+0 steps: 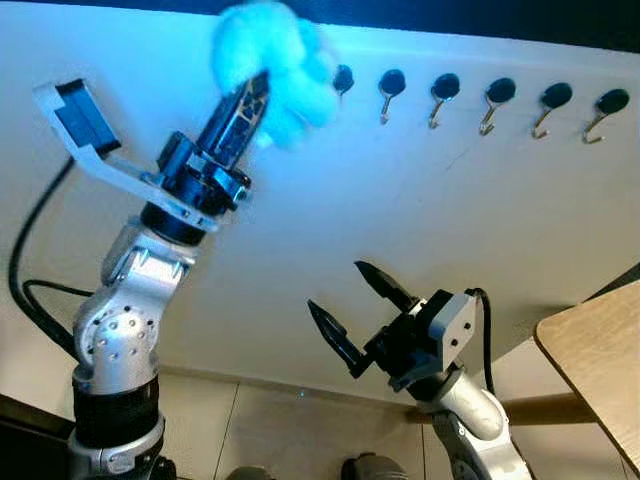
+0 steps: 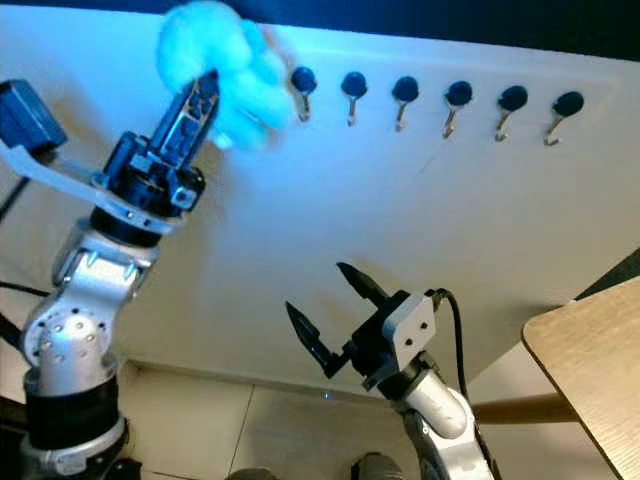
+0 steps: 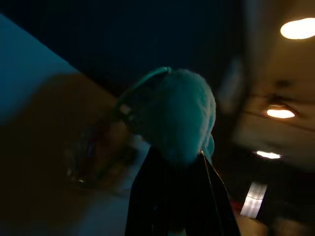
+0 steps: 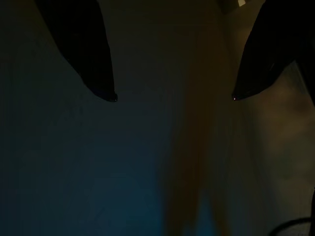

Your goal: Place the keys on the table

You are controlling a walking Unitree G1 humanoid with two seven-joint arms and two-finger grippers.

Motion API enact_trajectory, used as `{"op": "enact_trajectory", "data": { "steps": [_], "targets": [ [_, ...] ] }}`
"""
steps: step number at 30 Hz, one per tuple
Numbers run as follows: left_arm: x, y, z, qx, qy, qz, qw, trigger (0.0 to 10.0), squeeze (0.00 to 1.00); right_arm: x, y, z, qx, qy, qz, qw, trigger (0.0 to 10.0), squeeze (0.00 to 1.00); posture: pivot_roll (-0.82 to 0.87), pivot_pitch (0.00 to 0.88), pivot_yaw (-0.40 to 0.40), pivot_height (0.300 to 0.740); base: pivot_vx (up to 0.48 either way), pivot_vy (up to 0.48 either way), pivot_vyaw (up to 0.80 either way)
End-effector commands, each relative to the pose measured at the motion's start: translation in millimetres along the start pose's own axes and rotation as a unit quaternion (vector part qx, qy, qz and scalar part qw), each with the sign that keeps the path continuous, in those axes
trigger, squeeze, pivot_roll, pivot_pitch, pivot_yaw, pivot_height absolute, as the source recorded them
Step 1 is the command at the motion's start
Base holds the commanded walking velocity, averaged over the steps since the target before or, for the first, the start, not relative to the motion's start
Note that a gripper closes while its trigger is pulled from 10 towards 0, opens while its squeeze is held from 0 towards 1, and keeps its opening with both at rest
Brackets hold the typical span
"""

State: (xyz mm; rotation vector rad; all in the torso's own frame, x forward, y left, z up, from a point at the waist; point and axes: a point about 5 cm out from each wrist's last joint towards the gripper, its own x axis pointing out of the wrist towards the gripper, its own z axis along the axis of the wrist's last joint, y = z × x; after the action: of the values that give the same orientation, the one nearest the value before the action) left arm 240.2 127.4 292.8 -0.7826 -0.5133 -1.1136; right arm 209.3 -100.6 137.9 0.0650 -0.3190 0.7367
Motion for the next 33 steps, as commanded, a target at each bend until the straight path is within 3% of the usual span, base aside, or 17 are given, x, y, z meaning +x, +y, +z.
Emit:
{"op": "enact_trajectory", "data": {
  "steps": [1,6,7,8,11,13,14,16,17,20,21,26,27,28,30,32,33],
  "targets": [
    [-4.5,-8.1,2,-0.028,0.010,-0.035,0.999,0.0,0.00,-1.8,1.1,-2,0.004,0.007,0.000,1.000,10.0,0.00,0.03,0.105,-0.008,0.740,0.000,0.000,0.00],
    [-12.1,-11.7,5,-0.079,0.008,-0.061,0.995,0.0,0.00,-1.5,1.2,-3,0.004,0.008,0.000,1.000,10.0,0.00,0.03,0.103,-0.008,0.740,0.000,0.000,0.00],
    [-18.1,-14.0,6,-0.119,0.013,-0.080,0.990,0.0,0.00,-1.5,1.2,-3,0.004,0.008,0.001,1.000,10.0,0.00,0.03,0.100,-0.008,0.740,0.000,0.000,0.00],
    [-21.2,-15.0,7,-0.134,0.019,-0.087,0.987,0.0,0.00,-1.5,1.2,-3,0.004,0.008,0.001,1.000,10.0,0.00,0.03,0.100,-0.008,0.740,0.000,0.000,0.00],
    [-33.0,-15.9,0,-0.145,0.078,-0.094,0.982,0.0,0.00,-1.9,1.0,-4,0.003,0.009,0.001,1.000,10.0,0.00,0.03,0.100,-0.008,0.740,0.000,0.000,0.00],
    [-54.2,-7.7,-25,-0.092,0.195,-0.061,0.975,0.0,0.00,-3.4,0.2,-9,0.007,0.020,-0.003,1.000,10.0,0.00,0.03,0.092,-0.005,0.740,0.000,0.000,0.00],
    [-54.2,-7.7,-25,-0.092,0.195,-0.061,0.975,0.0,0.00,-3.4,0.2,-9,0.007,0.020,-0.003,1.000,10.0,0.00,0.03,0.092,-0.005,0.740,0.000,0.000,0.00],
    [-74.1,6.4,-41,-0.051,0.259,-0.014,0.964,0.0,0.00,-5.9,-2.0,-17,0.013,0.036,-0.012,0.999,10.0,0.00,0.04,0.086,-0.005,0.740,0.000,0.000,0.00],
    [-74.1,6.4,-41,-0.051,0.259,-0.014,0.964,0.0,0.00,-5.9,-2.0,-17,0.013,0.036,-0.012,0.999,10.0,0.00,0.04,0.086,-0.005,0.740,0.000,0.000,0.00],
    [-103.4,35.0,-53,0.019,0.294,0.074,0.953,0.0,0.00,-15.4,-8.2,-35,0.033,0.065,-0.046,0.996,10.0,0.00,0.04,0.077,-0.004,0.740,0.000,0.000,0.00],
    [-103.4,35.0,-53,0.019,0.294,0.074,0.953,0.0,0.00,-15.4,-8.2,-35,0.033,0.065,-0.046,0.996,10.0,0.00,0.04,0.077,-0.004,0.740,0.000,0.000,0.00],
    [-163.1,67.2,-70,0.089,0.346,0.204,0.911,0.0,0.00,-59.2,-16.4,-78,0.078,0.154,-0.130,0.976,10.0,0.00,0.04,0.073,-0.002,0.740,0.000,0.000,0.00],
    [-163.1,67.2,-70,0.089,0.346,0.204,0.911,0.0,0.00,-59.2,-16.4,-78,0.078,0.154,-0.130,0.976,10.0,0.00,0.04,0.073,-0.002,0.740,0.000,0.000,0.00],
    [-174.5,69.2,-75,0.088,0.363,0.221,0.901,0.0,0.00,-67.6,-19.5,-84,0.086,0.168,-0.153,0.970,10.0,0.00,0.04,0.071,-0.001,0.740,0.000,0.000,0.00],
    [-205.7,76.0,-87,0.095,0.403,0.282,0.865,0.0,0.00,-86.8,-28.7,-98,0.098,0.198,-0.212,0.952,10.0,0.00,0.03,0.070,0.004,0.740,0.000,0.000,0.00],
    [-250.0,82.1,-104,0.106,0.456,0.376,0.800,0.0,0.00,-111.9,-38.5,-116,0.121,0.239,-0.291,0.919,10.0,0.00,0.03,0.068,0.009,0.740,0.000,0.000,0.00],
    [-250.0,82.1,-104,0.106,0.456,0.376,0.800,0.0,0.00,-111.9,-38.5,-116,0.121,0.239,-0.291,0.919,10.0,0.00,0.03,0.068,0.009,0.740,0.000,0.000,0.00]
  ]
}}
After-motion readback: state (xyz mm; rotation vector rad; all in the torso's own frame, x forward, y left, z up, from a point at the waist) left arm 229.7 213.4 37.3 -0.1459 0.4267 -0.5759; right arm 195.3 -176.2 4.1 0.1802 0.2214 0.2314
